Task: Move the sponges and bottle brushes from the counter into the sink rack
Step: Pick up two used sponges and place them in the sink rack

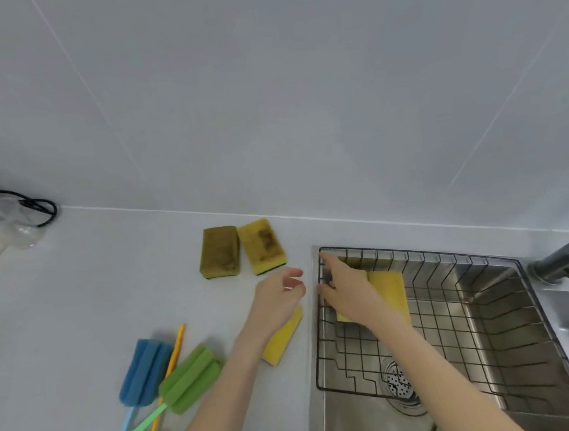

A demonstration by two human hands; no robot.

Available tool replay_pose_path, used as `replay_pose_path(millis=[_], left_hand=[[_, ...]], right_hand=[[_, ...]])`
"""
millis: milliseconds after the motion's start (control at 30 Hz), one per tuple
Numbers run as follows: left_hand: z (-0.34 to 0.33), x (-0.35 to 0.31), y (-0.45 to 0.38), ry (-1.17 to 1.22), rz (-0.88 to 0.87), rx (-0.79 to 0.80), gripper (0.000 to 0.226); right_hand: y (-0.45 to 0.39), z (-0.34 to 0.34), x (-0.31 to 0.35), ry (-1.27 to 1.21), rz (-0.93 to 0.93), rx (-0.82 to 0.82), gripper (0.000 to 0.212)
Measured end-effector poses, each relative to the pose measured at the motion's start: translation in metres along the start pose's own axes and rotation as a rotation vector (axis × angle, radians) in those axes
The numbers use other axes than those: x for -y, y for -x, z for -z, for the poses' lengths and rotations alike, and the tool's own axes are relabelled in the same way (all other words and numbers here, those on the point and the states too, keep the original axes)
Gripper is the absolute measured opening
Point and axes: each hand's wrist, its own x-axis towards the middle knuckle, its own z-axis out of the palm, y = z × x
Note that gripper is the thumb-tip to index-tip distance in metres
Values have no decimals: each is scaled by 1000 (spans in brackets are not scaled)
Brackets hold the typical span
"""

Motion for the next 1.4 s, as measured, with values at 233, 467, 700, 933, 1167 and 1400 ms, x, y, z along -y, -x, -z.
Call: replay_pose_path(millis=[233,467,700,933,1167,1400], left_hand=[[80,26,-24,-217,-152,-290,43],[82,65,-50,-423,-37,-314,64],[76,83,-57,-396,40,-371,55],[70,82,-64,-298,65,-458,49],[68,79,-68,-247,83,-525,44],[67,72,-59,-212,50,-535,44]], right_hand=[[-47,-28,55,-22,162,-75,61],[-78,-64,63,55,49,-52,71],[-87,-79,58,-55,41,-148,57],[-91,-81,53,-43,49,-200,51],[-93,-83,52,-167,-2,-220,48],[-93,-74,49,-238,-35,-249,47]])
